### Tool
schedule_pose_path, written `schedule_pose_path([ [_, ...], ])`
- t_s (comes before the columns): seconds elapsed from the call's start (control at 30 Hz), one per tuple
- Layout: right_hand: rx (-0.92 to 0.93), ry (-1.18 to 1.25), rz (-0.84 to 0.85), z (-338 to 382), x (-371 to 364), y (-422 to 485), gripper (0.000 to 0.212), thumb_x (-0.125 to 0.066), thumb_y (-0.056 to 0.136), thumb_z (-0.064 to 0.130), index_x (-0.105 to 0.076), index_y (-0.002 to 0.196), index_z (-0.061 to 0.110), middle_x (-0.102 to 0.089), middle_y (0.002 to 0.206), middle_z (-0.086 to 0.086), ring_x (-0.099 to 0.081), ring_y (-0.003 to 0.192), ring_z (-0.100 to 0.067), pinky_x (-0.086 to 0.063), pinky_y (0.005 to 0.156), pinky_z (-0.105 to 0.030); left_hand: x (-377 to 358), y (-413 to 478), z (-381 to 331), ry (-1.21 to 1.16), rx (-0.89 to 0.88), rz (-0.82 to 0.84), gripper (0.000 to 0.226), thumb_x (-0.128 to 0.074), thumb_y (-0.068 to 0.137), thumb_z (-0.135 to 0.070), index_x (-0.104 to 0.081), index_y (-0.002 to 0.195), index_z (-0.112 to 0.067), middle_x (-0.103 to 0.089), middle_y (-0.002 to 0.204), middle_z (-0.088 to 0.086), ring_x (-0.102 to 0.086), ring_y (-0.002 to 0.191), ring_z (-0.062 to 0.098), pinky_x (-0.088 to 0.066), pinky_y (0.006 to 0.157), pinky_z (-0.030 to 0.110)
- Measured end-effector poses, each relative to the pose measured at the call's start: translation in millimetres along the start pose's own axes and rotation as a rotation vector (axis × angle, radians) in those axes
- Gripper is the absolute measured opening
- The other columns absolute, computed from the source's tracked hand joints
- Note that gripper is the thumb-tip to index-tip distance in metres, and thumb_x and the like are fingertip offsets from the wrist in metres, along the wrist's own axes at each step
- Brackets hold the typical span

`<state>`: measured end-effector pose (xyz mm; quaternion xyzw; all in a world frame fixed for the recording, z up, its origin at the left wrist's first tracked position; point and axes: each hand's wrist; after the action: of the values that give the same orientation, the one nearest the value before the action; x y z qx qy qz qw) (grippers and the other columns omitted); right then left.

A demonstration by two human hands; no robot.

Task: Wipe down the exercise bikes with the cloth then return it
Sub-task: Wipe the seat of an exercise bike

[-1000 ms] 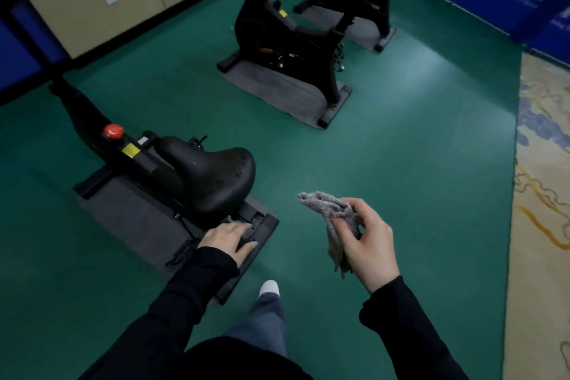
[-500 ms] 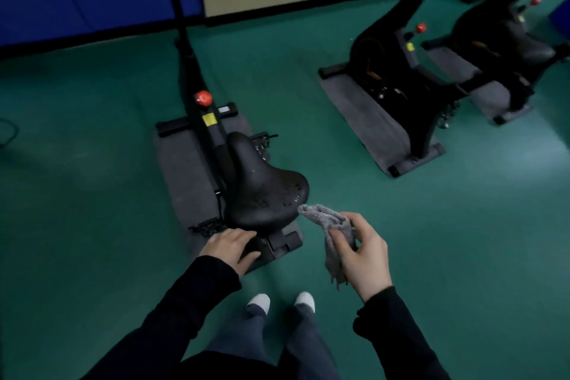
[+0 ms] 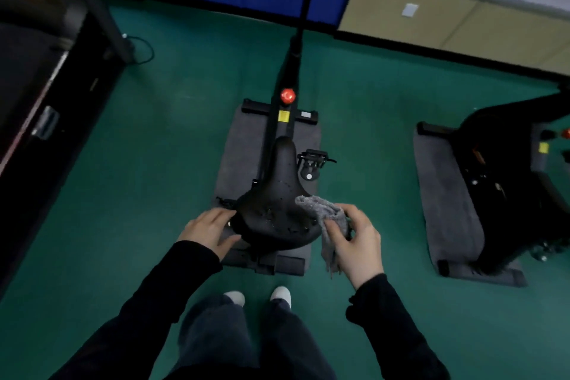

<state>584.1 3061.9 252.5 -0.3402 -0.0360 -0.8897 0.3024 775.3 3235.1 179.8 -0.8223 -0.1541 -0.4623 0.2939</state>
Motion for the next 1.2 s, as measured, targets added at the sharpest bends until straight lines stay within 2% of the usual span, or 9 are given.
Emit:
schedule_pose_path([
  [0.1,0.073,-0.016,0.080,-6.8,6.2,18.7,0.017,-0.066,0.087,0.011,-0.065,0.103,0.016,-0.064,0.099,0.000,-0.057,0.090,-0.011,-0.037,0.073,-0.004,-7.8,-1.9,-13.7,-0.044,0.090,-0.054,0.057,-0.055,0.091,-0.039,-0.037,0.142,-0.019,-0.041,0.143,-0.002,-0.040,0.128,0.018,-0.032,0.104,0.031],
  [0.27,0.195,-0.041,0.147,-7.5,1.1,41.1,0.020,-0.065,0.087,0.007,-0.065,0.107,0.010,-0.063,0.102,-0.003,-0.056,0.094,-0.013,-0.040,0.082,-0.018,-19.0,-8.6,-24.5,-0.103,0.161,-0.101,0.069,-0.066,0.084,-0.039,-0.036,0.142,-0.016,-0.040,0.143,0.001,-0.041,0.129,0.021,-0.034,0.104,0.033],
  [0.43,0.310,-0.068,0.115,3.7,-15.2,69.9,0.021,-0.065,0.086,0.003,-0.066,0.107,0.006,-0.061,0.104,-0.002,-0.052,0.093,-0.009,-0.028,0.078,0.005,-25.7,-7.8,-15.9,-0.151,0.192,-0.145,0.082,-0.071,0.077,-0.047,-0.034,0.143,-0.018,-0.039,0.144,0.000,-0.039,0.131,0.019,-0.034,0.103,0.035],
  [0.67,0.609,-0.291,0.150,37.1,-57.8,142.5,0.028,-0.061,0.088,0.008,-0.064,0.116,0.008,-0.060,0.117,-0.005,-0.058,0.105,-0.022,-0.047,0.086,-0.030,-30.3,19.5,0.4,-0.253,0.130,-0.118,0.106,-0.079,0.062,-0.054,-0.025,0.147,-0.022,-0.029,0.150,-0.003,-0.029,0.137,0.016,-0.029,0.110,0.036],
  [0.8,0.778,-0.551,0.257,43.3,-85.2,174.8,0.031,-0.058,0.089,0.012,-0.062,0.120,0.013,-0.058,0.118,-0.005,-0.053,0.110,-0.026,-0.051,0.079,-0.038,-40.5,28.1,11.0,-0.281,0.081,-0.100,0.113,-0.081,0.055,-0.059,-0.024,0.147,-0.024,-0.029,0.150,-0.005,-0.027,0.138,0.015,-0.026,0.112,0.034],
  [0.9,0.916,-0.718,0.359,34.3,-95.0,183.9,0.028,-0.058,0.090,0.019,-0.065,0.117,0.018,-0.061,0.115,0.000,-0.049,0.107,-0.025,-0.042,0.083,-0.039,-46.2,32.8,17.1,-0.385,0.053,-0.084,0.113,-0.085,0.052,-0.053,-0.028,0.145,-0.023,-0.033,0.148,-0.004,-0.029,0.137,0.015,-0.026,0.112,0.035],
  [1.0,0.991,-0.747,0.438,28.5,-97.0,186.6,0.023,-0.060,0.090,0.019,-0.067,0.112,0.016,-0.062,0.111,0.001,-0.049,0.112,-0.025,-0.030,0.097,-0.038,-50.4,35.8,20.0,-0.476,0.013,-0.101,0.111,-0.088,0.050,-0.048,-0.032,0.143,-0.021,-0.034,0.144,-0.007,-0.031,0.134,0.012,-0.024,0.112,0.026],
  [1.1,0.966,-0.662,0.608,25.8,-97.1,181.0,0.023,-0.060,0.090,0.011,-0.067,0.111,0.008,-0.063,0.112,-0.006,-0.053,0.111,-0.026,-0.038,0.100,-0.040,-52.7,36.7,21.2,-0.521,-0.010,-0.126,0.110,-0.088,0.049,-0.047,-0.035,0.141,-0.020,-0.030,0.136,-0.017,-0.030,0.129,0.006,-0.023,0.108,0.021],
  [1.2,1.007,-0.588,0.710,14.7,-96.5,158.7,0.023,-0.060,0.089,0.007,-0.068,0.110,0.008,-0.064,0.113,-0.005,-0.055,0.108,-0.023,-0.040,0.095,-0.030,-53.2,36.5,21.8,-0.550,-0.020,-0.140,0.109,-0.088,0.048,-0.049,-0.036,0.140,-0.021,-0.030,0.134,-0.019,-0.031,0.127,0.005,-0.026,0.108,0.024],
])
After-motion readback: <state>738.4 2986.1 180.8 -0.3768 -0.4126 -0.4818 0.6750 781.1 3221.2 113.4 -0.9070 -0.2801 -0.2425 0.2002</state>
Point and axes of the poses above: each hand's wrist, its own y-axis towards the middle knuckle, its own x-axis out of the back of the hand, z = x × y
